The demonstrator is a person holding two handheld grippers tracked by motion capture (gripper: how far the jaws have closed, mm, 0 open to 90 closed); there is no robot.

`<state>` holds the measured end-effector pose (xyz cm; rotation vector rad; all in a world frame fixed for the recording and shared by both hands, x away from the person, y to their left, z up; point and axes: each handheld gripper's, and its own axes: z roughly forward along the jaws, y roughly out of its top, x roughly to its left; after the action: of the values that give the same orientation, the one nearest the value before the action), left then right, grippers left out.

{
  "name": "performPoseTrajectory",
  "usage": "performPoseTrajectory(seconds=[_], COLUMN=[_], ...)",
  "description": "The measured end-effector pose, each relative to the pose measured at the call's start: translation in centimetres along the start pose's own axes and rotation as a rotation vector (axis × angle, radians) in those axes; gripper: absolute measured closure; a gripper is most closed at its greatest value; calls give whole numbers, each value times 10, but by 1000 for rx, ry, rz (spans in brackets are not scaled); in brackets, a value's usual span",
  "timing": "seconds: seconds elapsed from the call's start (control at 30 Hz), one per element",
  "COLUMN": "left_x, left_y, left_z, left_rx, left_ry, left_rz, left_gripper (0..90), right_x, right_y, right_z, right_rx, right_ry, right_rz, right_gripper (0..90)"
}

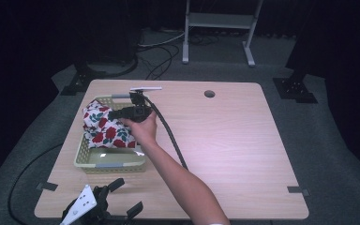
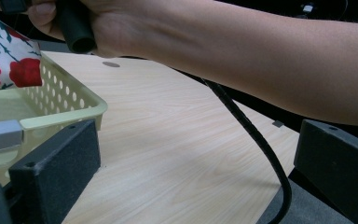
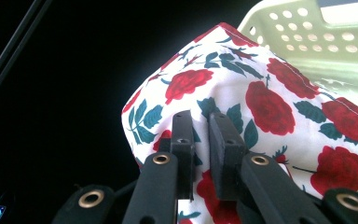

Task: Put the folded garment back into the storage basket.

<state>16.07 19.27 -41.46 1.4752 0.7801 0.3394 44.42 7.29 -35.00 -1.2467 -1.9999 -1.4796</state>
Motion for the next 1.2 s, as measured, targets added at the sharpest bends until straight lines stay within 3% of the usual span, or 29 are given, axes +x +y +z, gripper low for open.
performPoseTrajectory(seconds=[1.2], left_x=[0], left_y=[0], left_z=[0], left_rx=[-2], left_ry=[-4], left_rz=[-3], left_gripper=[0], right_x=[-17], right_y=[-5], right_z=[12], right_rx=[8], right_ry=[-54], right_rz=[52], right_gripper=[808])
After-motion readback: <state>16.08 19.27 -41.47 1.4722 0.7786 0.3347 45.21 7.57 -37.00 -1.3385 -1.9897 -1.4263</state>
